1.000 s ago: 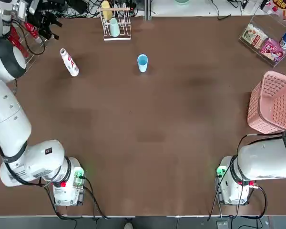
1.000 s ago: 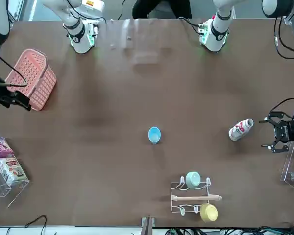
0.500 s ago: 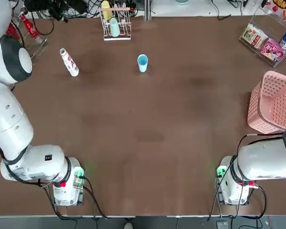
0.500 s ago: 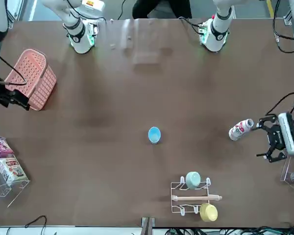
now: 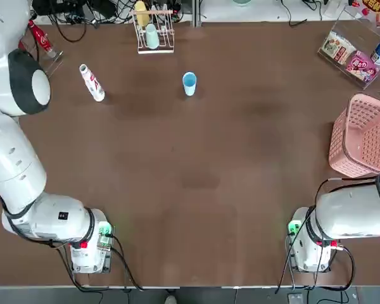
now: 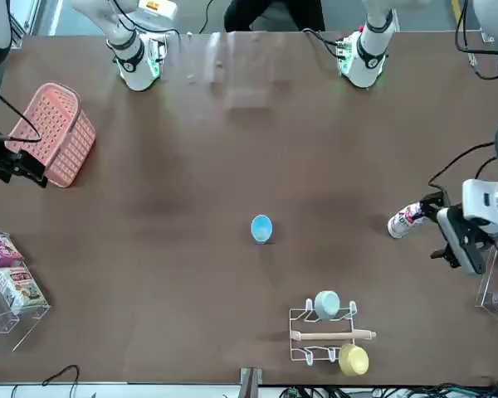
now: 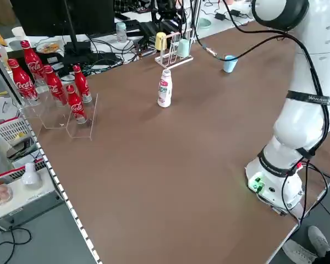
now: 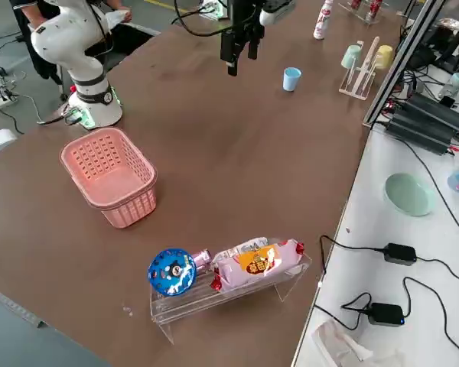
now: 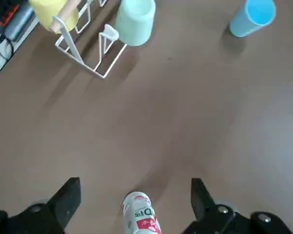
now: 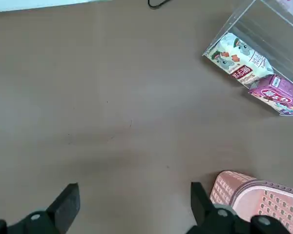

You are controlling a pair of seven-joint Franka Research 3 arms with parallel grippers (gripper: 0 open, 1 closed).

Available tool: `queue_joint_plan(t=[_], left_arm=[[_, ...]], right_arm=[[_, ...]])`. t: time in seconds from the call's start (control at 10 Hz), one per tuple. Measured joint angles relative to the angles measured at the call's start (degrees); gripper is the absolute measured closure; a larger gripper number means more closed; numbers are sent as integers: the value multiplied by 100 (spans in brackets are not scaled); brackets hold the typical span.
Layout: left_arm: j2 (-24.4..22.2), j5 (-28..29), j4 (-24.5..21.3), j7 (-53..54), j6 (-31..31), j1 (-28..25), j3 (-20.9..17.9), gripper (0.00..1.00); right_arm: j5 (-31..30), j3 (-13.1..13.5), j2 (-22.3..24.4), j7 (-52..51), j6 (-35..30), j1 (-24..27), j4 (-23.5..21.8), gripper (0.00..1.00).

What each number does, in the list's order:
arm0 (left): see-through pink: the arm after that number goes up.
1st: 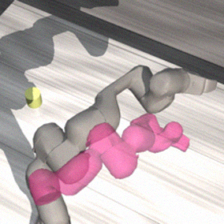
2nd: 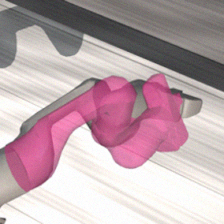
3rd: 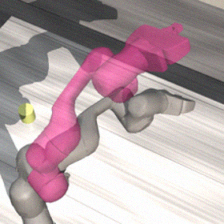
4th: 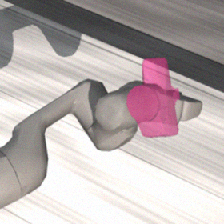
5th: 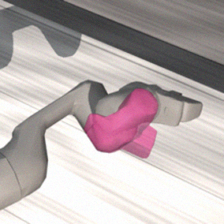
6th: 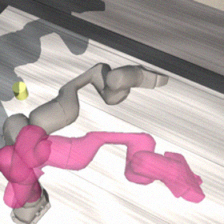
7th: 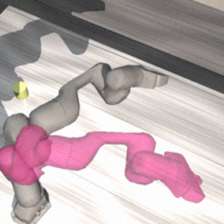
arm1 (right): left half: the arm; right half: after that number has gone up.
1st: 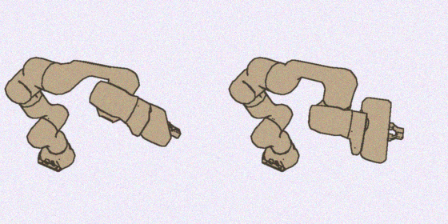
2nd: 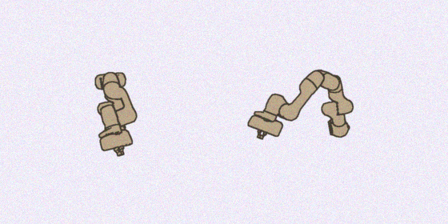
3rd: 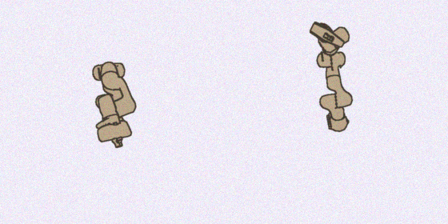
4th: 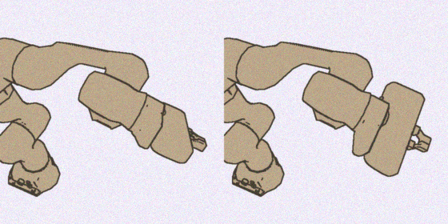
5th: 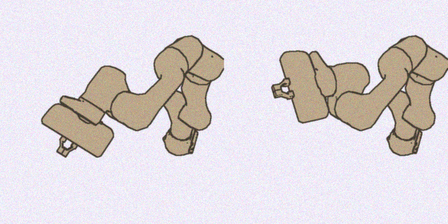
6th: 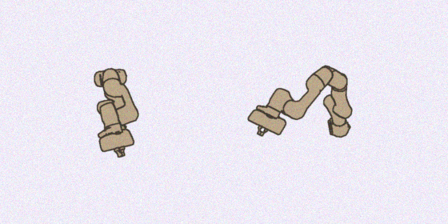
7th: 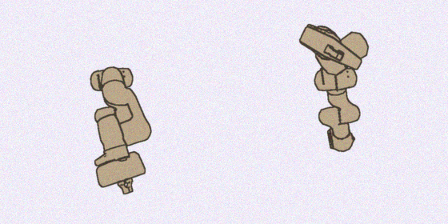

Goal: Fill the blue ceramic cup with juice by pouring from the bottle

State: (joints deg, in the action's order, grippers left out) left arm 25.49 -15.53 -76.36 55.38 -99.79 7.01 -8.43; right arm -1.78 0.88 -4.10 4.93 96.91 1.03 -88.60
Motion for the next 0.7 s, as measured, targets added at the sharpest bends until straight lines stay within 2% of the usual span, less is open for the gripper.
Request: queue_joint_plan(t=[0.2,0.3,0.7], left_arm=[[-155,664,0,-1742,-44,378,3,0],[-285,795,-19,-2232,-36,452,3,0],[-989,1016,-342,-3336,-40,468,-18,0]], right_arm=[[0,-2,0,-1,0,-18,4,0],[0,-3,0,-6,4,-33,11,0],[0,-5,6,-6,84,-81,59,0]])
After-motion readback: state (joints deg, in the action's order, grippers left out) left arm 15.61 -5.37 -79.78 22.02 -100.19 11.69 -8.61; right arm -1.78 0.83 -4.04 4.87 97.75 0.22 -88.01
